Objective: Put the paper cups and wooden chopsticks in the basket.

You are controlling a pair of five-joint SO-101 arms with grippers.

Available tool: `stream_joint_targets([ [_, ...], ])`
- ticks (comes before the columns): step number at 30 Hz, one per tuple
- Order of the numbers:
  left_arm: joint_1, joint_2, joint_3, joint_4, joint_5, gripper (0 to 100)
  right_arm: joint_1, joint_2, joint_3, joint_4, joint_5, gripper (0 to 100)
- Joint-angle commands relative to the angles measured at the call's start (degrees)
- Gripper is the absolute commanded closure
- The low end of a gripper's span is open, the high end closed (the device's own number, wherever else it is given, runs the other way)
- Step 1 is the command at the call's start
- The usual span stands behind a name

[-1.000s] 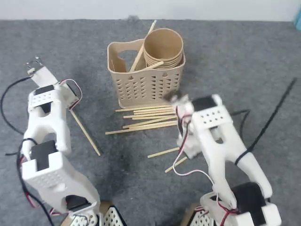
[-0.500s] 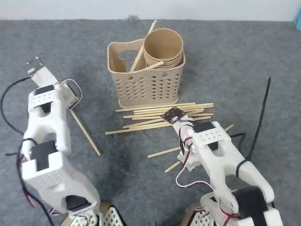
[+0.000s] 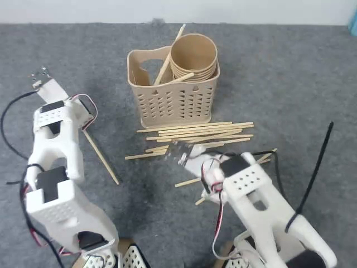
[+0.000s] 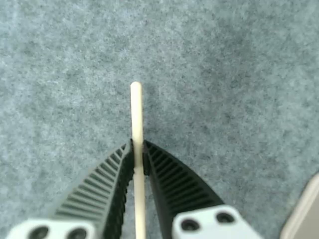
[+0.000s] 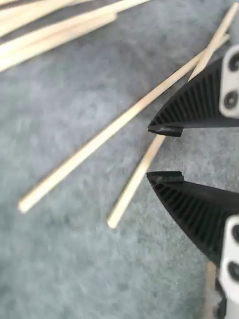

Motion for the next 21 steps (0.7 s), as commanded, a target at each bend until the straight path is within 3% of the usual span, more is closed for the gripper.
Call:
stream_joint_targets([
  [1,0.53,-0.26,-2.51,0.00,0.18,99,-1.54,-1.98,2.29,-4.18,4.84,85.4],
  [9,0.62,-0.26,-2.51,0.00,0.18,99,-1.36,3.12,6.07,-6.73,10.99,85.4],
  [21,0.62,-0.26,-2.51,0.00,0.18,99,-1.63,9.19,4.13,-10.33,11.25,86.0],
])
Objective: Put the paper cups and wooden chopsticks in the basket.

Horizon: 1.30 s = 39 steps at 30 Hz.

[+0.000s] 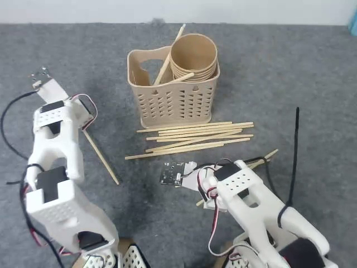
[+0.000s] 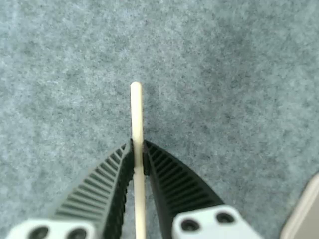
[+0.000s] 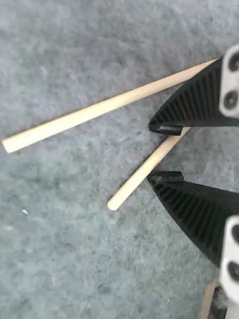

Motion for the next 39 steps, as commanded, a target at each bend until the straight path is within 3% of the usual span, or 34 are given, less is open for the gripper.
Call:
stream_joint_targets([
  [1,0.62,-0.26,-2.51,0.00,0.18,99,-0.48,1.98,-1.67,-0.84,0.70,86.8],
  [5,0.62,-0.26,-2.51,0.00,0.18,99,-0.13,1.71,-1.49,-0.84,-0.70,99.8],
  [11,0.62,-0.35,-2.51,0.00,0.18,99,1.10,-2.77,-1.49,-0.22,-3.87,99.1],
  [22,0.62,-0.35,-2.51,0.00,0.18,99,13.93,-45.93,-4.57,8.57,-5.54,99.0],
  [31,0.62,-0.44,-2.42,0.00,0.18,99,15.60,-73.89,-4.40,0.75,-40.00,99.0],
  [39,0.62,-0.44,-2.33,0.00,0.18,99,15.69,-76.62,-4.40,-13.32,-53.63,98.8],
])
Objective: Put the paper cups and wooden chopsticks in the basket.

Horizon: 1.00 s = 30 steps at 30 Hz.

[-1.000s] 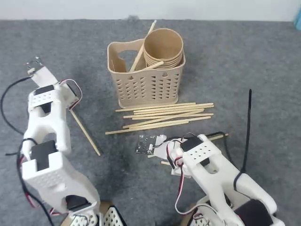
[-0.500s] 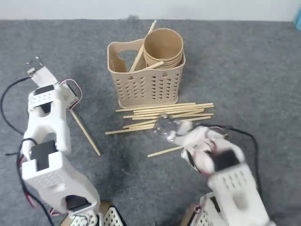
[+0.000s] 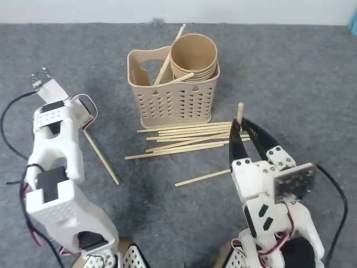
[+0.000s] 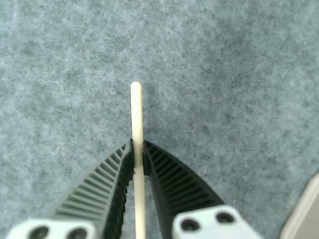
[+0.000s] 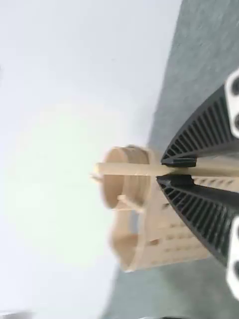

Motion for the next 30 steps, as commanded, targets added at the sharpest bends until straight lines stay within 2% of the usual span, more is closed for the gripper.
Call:
stream_joint_targets([
  [1,0.62,-0.53,-2.33,0.00,0.18,99,0.66,-0.66,-3.16,-7.08,-7.47,98.7],
  [7,0.62,-0.53,-2.33,0.00,0.18,99,0.66,-0.31,-3.08,-20.53,-17.23,98.6],
  [11,0.62,-0.53,-2.33,0.00,0.18,99,0.40,2.24,-1.76,-35.12,-19.87,98.5],
  [19,0.53,-0.53,-2.33,0.00,0.18,99,0.22,26.95,-5.80,-61.05,-19.87,98.5],
  [24,0.53,-0.53,-2.42,0.00,0.18,99,-2.15,43.47,-15.38,-66.95,-19.78,98.5],
  [30,0.53,-0.53,-2.51,0.00,0.18,99,-4.26,58.33,-25.05,-66.77,-19.78,98.5],
])
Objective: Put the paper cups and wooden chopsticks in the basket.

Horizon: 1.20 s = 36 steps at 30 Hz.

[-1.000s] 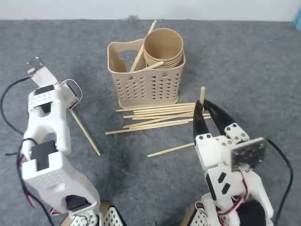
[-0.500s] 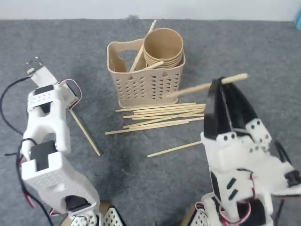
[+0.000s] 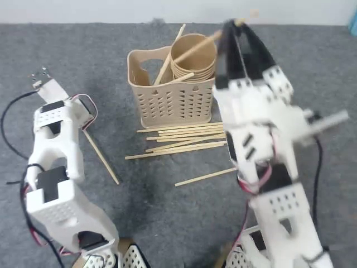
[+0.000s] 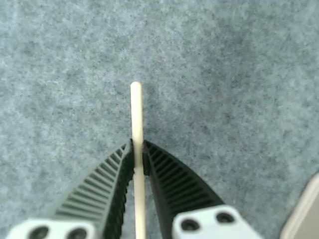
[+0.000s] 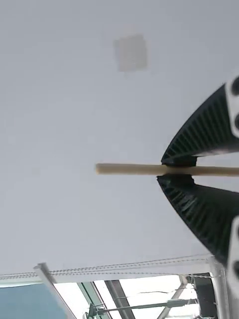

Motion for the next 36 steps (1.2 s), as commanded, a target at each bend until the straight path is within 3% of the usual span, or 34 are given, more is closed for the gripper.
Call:
stream_joint_targets([
  [1,0.53,-0.44,-2.51,0.00,0.18,99,-1.54,7.69,-6.77,-1.01,-0.62,98.5],
  [12,0.53,-0.44,-2.51,0.00,0.18,99,-7.78,21.41,-2.64,-0.57,-0.26,95.0],
  [17,0.53,-0.44,-2.59,0.00,0.18,99,-9.63,20.18,-2.99,8.31,-0.26,83.2],
  [22,0.53,-0.44,-2.59,0.00,0.18,99,-9.36,13.41,-2.73,17.71,-0.44,82.6],
  [27,0.53,-0.44,-2.59,0.00,0.18,99,-8.22,1.45,-2.73,29.93,-0.44,82.5],
  [36,0.53,-0.44,-2.59,0.00,0.18,99,-8.13,-26.07,-2.46,68.88,-0.26,82.7],
])
